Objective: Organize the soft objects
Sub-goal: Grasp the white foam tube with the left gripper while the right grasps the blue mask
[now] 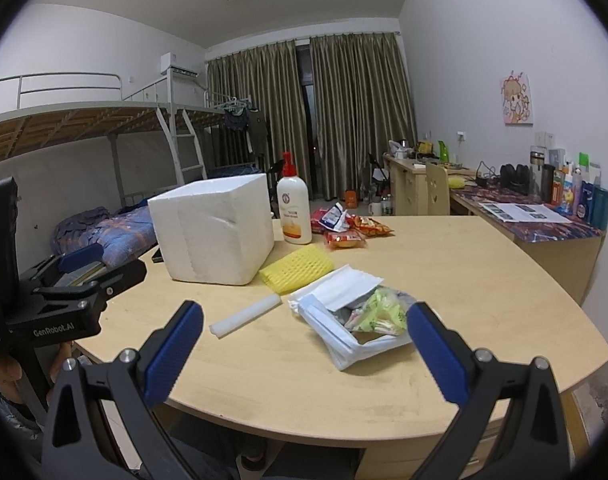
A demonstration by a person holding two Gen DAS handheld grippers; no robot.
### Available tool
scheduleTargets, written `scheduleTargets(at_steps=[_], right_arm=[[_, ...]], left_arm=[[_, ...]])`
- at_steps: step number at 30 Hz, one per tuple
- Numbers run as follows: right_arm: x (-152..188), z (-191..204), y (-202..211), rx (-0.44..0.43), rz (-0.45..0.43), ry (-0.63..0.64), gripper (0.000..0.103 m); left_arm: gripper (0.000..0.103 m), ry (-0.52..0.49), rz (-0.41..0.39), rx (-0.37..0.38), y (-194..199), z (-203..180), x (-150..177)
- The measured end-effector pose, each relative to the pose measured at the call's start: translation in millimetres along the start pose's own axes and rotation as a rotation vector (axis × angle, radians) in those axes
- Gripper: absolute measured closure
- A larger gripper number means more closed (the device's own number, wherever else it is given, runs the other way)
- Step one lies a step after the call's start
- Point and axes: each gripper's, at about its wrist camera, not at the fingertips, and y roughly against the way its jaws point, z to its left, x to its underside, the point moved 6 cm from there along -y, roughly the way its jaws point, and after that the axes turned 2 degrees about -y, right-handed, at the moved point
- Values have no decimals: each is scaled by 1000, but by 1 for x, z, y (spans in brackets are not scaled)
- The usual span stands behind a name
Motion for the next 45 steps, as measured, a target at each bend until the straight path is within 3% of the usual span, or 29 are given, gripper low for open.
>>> scheduleTargets(at_steps=[18, 26, 31, 40, 45], right_arm=[[19, -13, -50, -33, 125, -12, 1], [31, -18, -65, -48, 192, -14, 18], [36, -17, -73, -53, 232, 19, 38], [43, -22, -79, -61, 278, 35, 40], [57, -27, -81, -90, 340, 20, 58]], left_arm=[[0, -30, 164, 68, -82, -11, 20], [0, -42, 233, 104, -106, -13, 31], [0, -59, 267, 126, -119, -19, 36], [0, -81, 336, 175, -138, -30, 44], [0, -80, 362, 198, -146, -34, 46]])
